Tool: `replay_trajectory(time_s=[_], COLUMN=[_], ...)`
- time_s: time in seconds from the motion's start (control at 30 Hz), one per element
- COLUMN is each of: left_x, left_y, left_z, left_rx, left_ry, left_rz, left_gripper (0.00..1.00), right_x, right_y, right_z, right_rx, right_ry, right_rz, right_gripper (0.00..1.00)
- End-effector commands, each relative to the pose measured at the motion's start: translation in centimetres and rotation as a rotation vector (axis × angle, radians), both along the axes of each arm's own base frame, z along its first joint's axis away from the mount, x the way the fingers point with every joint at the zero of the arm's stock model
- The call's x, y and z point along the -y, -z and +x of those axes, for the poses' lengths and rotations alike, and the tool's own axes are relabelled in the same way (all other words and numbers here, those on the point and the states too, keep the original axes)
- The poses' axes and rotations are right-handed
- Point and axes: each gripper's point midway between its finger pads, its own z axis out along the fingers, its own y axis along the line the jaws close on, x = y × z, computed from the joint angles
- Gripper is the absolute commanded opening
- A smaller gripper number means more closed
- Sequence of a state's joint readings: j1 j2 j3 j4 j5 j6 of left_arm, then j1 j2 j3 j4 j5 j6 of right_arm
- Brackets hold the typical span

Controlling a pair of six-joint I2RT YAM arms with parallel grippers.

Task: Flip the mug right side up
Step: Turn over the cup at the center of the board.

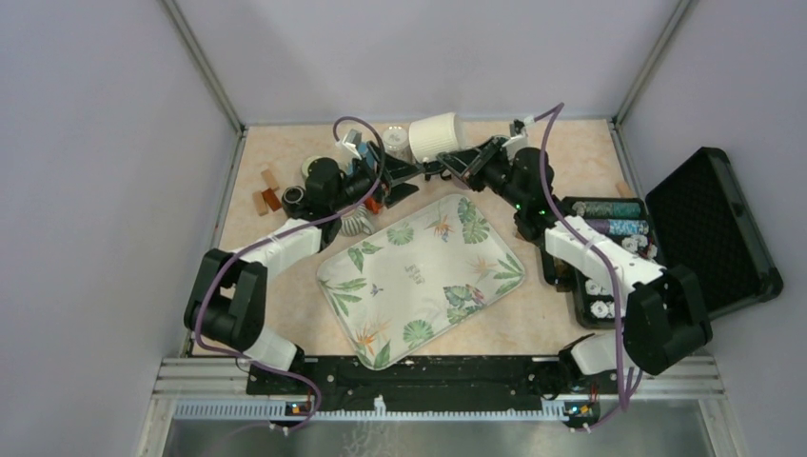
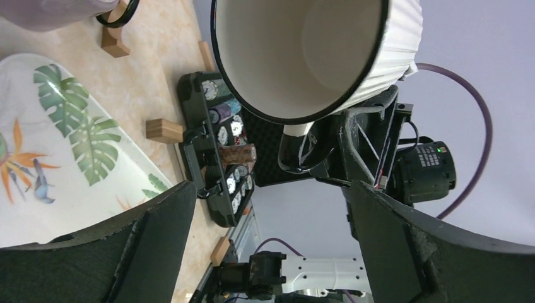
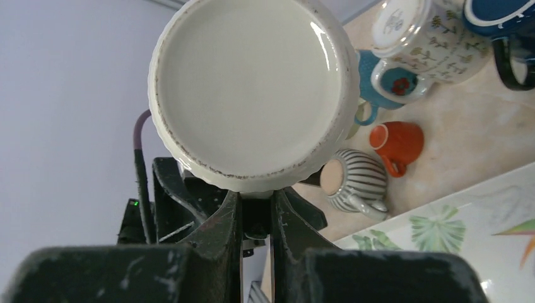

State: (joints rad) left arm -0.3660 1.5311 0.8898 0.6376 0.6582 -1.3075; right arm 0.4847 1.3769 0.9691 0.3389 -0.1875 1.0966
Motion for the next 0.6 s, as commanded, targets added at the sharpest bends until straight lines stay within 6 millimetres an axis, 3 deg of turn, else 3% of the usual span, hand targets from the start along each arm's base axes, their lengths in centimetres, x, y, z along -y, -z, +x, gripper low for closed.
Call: replay_trajectory(time_s=[0.0, 0.13, 0.57], left_x=[0.0, -0.1, -0.2], left_y=[-1.9, -2.0, -3.4], left_z=[-0.1, 0.0, -0.5], left_rx=[0.067, 0.071, 0.095], left_ry=[0.02, 0.018, 0.049], left_rz=[-0.066, -0.078, -0.145], left_gripper=[0.96, 0.89, 0.52], right_x=[-1.4, -2.3, -3.7], right_y=[-7.7, -7.3, -5.9], right_z=[-1.2, -1.6, -2.7], right_rx=[0.203, 0.19, 0.156], right_ry=[-0.09, -0.127, -0.175], right_rz=[0.221, 0.226, 0.238], right_gripper=[0.0, 0.0, 0.0])
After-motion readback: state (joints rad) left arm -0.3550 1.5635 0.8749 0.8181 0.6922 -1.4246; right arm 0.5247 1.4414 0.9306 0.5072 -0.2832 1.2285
